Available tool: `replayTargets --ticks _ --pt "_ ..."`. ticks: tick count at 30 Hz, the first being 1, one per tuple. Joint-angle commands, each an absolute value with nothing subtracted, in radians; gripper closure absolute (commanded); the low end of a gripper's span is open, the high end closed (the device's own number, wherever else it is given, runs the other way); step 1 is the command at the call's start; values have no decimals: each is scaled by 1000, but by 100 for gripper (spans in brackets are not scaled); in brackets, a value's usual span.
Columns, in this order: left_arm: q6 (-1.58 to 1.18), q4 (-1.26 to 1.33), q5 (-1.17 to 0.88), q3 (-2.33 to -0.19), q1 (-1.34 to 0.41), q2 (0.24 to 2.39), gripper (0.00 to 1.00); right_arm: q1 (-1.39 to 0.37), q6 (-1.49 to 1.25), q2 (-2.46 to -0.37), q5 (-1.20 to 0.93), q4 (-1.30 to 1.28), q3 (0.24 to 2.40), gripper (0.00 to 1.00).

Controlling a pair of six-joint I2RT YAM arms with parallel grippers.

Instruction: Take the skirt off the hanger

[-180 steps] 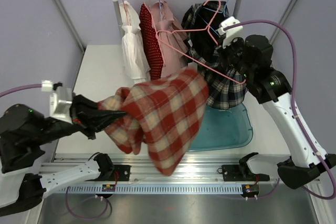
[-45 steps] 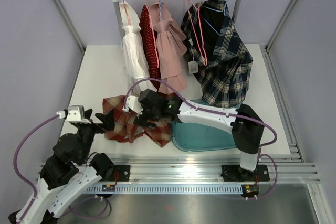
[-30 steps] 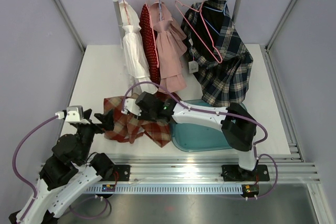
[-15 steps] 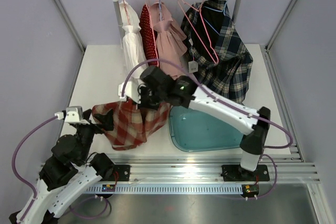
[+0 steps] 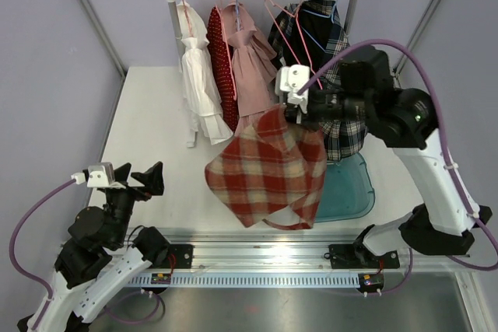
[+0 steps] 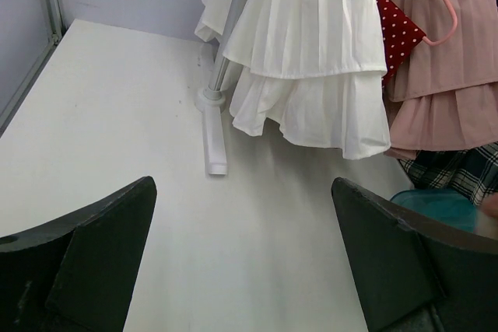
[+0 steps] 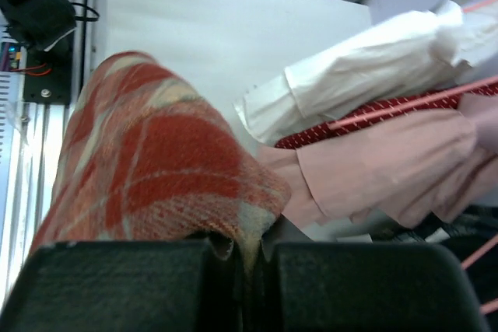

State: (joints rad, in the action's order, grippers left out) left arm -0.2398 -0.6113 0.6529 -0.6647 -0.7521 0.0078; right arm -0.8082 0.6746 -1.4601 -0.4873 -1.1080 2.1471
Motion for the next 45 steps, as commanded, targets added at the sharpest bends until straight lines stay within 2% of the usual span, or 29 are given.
replayTargets --ticks 1,8,19,27,31,37,41,45 --pt "-233 -569 683 -664 -750 -66 1 -736 699 -1355 -548 -1109 2122 100" --pt "-227 -568 655 -667 -750 -22 1 -595 741 -1255 -369 -1034 1941 100" --pt "-221 -561 621 -667 -750 -6 1 -470 721 -1261 -147 -856 1931 100" --pt "-219 -560 620 -666 -750 -14 1 -446 732 -1201 -300 -940 1846 100" --pt "-218 -557 614 -664 -750 -11 1 -446 785 -1137 -608 -1086 1740 100" --pt "-215 -554 604 -663 -750 -6 1 -446 920 -1043 -822 -1278 1625 100" --pt "-213 -552 598 -663 -750 -6 1 -446 940 -982 -781 -1293 1462 100" --pt "-212 -551 594 -660 -750 -6 1 -445 804 -924 -611 -1101 1261 100"
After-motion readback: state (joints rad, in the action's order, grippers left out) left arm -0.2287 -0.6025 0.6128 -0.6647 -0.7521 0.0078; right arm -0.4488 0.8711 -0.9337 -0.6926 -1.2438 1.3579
